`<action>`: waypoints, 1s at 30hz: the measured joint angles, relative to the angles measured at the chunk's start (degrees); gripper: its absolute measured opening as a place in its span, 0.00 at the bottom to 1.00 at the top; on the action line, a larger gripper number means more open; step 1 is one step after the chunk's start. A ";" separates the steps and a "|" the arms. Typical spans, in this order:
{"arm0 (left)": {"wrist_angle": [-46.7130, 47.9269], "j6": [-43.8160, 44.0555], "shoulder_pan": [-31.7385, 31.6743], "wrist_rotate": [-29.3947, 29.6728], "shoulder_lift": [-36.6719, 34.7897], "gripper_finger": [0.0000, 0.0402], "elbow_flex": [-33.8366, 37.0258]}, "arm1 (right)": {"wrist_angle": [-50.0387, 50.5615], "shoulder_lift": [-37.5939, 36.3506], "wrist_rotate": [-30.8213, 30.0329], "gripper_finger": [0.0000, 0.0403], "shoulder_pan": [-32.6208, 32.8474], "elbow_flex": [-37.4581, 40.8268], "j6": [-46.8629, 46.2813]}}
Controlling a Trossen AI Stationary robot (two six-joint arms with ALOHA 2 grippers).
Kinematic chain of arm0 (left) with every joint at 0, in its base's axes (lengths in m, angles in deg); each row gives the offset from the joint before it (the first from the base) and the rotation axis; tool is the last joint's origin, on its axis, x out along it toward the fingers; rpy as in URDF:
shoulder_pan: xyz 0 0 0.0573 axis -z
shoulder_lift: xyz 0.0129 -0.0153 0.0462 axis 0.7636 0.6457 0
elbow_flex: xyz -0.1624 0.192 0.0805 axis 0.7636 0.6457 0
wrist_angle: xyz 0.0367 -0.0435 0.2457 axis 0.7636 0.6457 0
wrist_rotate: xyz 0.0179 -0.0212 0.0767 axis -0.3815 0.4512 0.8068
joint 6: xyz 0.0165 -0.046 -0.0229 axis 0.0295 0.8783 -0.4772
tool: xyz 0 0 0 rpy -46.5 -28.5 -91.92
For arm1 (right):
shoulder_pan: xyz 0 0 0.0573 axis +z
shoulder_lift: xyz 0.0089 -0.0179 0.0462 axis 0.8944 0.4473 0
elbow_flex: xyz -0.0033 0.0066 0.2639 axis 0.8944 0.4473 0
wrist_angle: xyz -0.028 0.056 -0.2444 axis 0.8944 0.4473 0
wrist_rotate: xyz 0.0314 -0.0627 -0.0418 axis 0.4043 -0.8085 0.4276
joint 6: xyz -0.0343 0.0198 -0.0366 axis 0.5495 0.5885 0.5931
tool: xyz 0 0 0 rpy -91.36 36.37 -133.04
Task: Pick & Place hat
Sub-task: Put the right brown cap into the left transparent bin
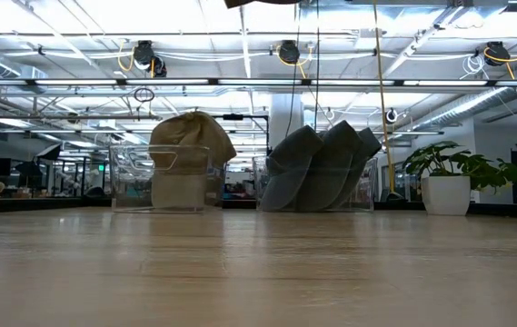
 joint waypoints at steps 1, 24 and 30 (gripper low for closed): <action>0.13 -0.02 0.04 0.09 0.02 0.87 0.00 | 0.24 -0.28 -0.02 0.00 0.00 0.00 -0.25; -3.72 1.05 2.40 2.49 3.82 0.87 0.02 | 1.95 -0.39 -0.63 0.01 0.00 0.00 -1.33; -3.69 0.96 2.40 3.49 3.93 0.78 0.02 | 1.81 -0.39 -1.47 0.01 -0.02 0.00 -1.22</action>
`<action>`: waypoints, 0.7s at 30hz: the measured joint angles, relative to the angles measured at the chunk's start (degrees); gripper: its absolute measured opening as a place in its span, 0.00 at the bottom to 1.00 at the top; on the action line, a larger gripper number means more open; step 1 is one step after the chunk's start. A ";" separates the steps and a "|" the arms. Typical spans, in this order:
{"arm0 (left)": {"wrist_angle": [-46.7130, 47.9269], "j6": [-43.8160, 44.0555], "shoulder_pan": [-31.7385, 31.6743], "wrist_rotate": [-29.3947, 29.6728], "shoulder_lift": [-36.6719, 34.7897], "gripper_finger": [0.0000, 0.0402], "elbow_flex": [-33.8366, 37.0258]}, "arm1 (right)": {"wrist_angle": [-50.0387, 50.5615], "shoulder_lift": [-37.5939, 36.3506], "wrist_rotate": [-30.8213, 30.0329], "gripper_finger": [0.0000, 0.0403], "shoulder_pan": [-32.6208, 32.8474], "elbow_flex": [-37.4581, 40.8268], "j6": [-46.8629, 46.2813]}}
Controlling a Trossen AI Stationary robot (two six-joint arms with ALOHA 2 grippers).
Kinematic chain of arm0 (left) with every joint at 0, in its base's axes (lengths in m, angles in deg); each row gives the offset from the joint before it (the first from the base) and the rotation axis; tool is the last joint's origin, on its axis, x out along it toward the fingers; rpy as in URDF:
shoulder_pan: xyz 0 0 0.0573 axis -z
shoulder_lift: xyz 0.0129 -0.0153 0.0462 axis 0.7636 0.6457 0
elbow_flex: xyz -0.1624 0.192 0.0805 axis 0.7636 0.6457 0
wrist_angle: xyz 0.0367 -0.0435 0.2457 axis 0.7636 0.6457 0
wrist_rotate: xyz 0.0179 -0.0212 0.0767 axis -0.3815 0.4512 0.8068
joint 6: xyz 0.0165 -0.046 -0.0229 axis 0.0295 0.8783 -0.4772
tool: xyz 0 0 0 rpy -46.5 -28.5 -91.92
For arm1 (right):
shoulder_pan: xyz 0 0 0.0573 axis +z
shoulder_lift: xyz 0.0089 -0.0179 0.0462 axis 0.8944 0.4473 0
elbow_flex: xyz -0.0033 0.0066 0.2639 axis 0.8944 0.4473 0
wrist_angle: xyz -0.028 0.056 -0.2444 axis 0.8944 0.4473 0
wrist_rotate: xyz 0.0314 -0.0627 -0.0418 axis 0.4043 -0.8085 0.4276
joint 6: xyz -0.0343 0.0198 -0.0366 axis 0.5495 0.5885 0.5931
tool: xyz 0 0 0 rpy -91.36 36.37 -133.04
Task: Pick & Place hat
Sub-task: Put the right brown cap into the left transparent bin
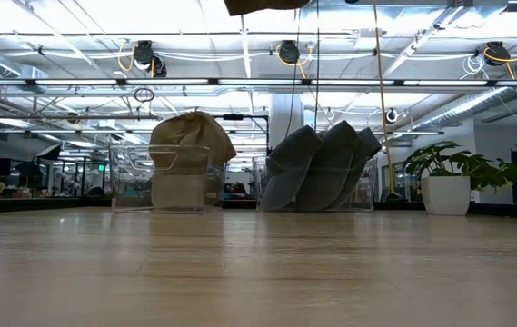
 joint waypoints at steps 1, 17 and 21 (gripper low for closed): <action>-0.01 0.01 0.00 0.03 0.00 0.74 0.00 | -0.10 0.00 0.02 0.01 0.00 0.00 0.00; 0.01 -2.55 0.00 0.06 0.00 0.03 0.00 | -3.33 -1.30 0.42 0.01 0.00 0.00 -1.33; 0.01 -2.59 -0.15 0.06 0.00 0.02 0.00 | -3.32 -1.42 0.42 0.01 0.00 0.00 -1.44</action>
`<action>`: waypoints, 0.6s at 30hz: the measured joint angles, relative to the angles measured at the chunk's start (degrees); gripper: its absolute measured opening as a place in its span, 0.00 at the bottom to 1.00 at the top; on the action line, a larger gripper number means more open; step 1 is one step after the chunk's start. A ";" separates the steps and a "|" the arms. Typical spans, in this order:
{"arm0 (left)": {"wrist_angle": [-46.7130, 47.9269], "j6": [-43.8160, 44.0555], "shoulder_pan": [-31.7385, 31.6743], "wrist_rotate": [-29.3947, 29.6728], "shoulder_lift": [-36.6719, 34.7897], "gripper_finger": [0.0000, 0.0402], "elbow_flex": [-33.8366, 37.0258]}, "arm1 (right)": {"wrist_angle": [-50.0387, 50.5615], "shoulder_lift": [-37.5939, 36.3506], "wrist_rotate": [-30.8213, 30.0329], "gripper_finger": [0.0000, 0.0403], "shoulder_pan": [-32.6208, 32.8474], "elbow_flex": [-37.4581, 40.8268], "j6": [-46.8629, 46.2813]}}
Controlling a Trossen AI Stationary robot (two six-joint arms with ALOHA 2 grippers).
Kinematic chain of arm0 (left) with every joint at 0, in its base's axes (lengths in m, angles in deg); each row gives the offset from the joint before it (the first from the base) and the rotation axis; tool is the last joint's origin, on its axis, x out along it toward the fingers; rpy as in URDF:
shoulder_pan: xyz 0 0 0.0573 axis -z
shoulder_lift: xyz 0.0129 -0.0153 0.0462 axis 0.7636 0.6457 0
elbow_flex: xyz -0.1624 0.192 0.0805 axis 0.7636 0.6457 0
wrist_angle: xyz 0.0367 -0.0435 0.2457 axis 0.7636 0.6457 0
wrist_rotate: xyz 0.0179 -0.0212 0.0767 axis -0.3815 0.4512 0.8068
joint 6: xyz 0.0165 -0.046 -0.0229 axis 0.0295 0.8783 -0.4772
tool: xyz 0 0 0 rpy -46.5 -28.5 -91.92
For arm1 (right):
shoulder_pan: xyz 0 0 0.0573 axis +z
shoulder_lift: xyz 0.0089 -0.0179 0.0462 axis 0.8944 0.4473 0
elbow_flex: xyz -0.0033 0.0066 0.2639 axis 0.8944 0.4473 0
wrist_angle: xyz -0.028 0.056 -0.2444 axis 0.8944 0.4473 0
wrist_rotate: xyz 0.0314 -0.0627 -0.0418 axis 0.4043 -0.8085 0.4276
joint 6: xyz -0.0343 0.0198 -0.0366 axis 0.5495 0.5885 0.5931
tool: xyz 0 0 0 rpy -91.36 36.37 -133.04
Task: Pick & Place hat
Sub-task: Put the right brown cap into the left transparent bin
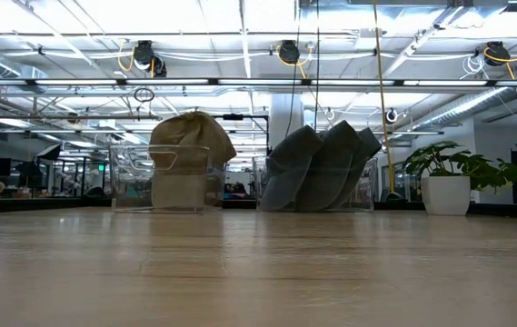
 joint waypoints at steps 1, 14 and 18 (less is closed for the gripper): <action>0.00 -0.14 -0.10 0.00 0.00 0.01 0.00 | 0.01 -0.02 -0.01 0.01 0.00 0.00 0.00; -14.86 -2.94 -1.64 -0.39 -0.03 0.21 0.00 | -1.18 -0.07 -3.60 0.01 -2.44 0.00 0.92; -19.26 -4.55 -1.96 0.89 -0.10 0.32 0.00 | -4.35 -0.11 -4.74 0.01 -3.52 -0.02 1.09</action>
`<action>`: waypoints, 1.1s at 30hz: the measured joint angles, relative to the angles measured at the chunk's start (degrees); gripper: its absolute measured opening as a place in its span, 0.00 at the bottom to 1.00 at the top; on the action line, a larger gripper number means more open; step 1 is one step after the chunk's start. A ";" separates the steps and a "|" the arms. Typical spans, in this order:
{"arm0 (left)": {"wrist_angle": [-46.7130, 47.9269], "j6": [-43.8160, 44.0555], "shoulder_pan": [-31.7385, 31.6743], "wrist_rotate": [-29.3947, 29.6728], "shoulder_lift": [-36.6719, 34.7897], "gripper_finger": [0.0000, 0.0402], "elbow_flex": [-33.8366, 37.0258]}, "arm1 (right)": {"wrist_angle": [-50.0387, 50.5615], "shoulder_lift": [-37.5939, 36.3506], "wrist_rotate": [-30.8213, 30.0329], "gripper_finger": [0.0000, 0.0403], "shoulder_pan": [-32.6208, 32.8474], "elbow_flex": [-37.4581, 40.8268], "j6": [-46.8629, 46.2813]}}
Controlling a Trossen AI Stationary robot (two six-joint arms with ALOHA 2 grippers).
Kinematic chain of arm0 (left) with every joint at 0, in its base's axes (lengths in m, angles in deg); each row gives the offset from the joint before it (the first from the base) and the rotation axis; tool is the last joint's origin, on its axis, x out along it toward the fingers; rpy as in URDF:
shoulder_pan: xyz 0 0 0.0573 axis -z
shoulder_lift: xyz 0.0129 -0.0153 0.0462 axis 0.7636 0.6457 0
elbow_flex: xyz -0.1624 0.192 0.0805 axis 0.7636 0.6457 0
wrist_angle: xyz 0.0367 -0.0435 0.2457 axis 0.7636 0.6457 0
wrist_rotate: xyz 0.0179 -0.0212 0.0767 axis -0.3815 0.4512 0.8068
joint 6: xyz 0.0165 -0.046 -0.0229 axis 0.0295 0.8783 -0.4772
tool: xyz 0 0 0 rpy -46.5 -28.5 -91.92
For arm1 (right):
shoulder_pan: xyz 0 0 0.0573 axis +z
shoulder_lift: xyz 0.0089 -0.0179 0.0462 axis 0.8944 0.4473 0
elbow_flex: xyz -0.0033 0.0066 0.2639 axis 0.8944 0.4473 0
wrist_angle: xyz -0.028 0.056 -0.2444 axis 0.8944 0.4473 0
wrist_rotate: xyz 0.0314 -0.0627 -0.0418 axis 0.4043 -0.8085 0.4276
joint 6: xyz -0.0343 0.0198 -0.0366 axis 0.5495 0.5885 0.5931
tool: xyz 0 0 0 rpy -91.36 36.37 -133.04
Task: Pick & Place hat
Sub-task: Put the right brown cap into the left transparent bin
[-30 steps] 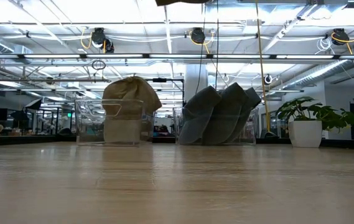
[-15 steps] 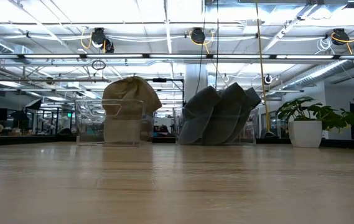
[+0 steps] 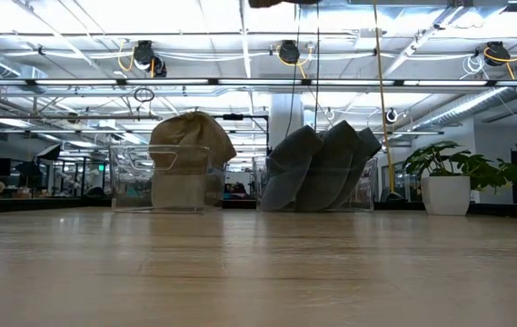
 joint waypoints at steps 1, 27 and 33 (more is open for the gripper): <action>-0.12 -0.37 -0.14 0.33 0.00 0.35 0.00 | -0.91 0.00 0.00 0.01 -0.04 0.00 0.00; -12.41 -4.84 -0.69 4.64 4.87 0.73 0.00 | -8.48 0.00 0.02 0.01 -0.68 0.00 -2.98; -12.01 -5.29 -0.69 5.08 4.87 0.67 0.00 | -8.47 -0.02 -0.09 0.01 -0.68 0.00 -2.86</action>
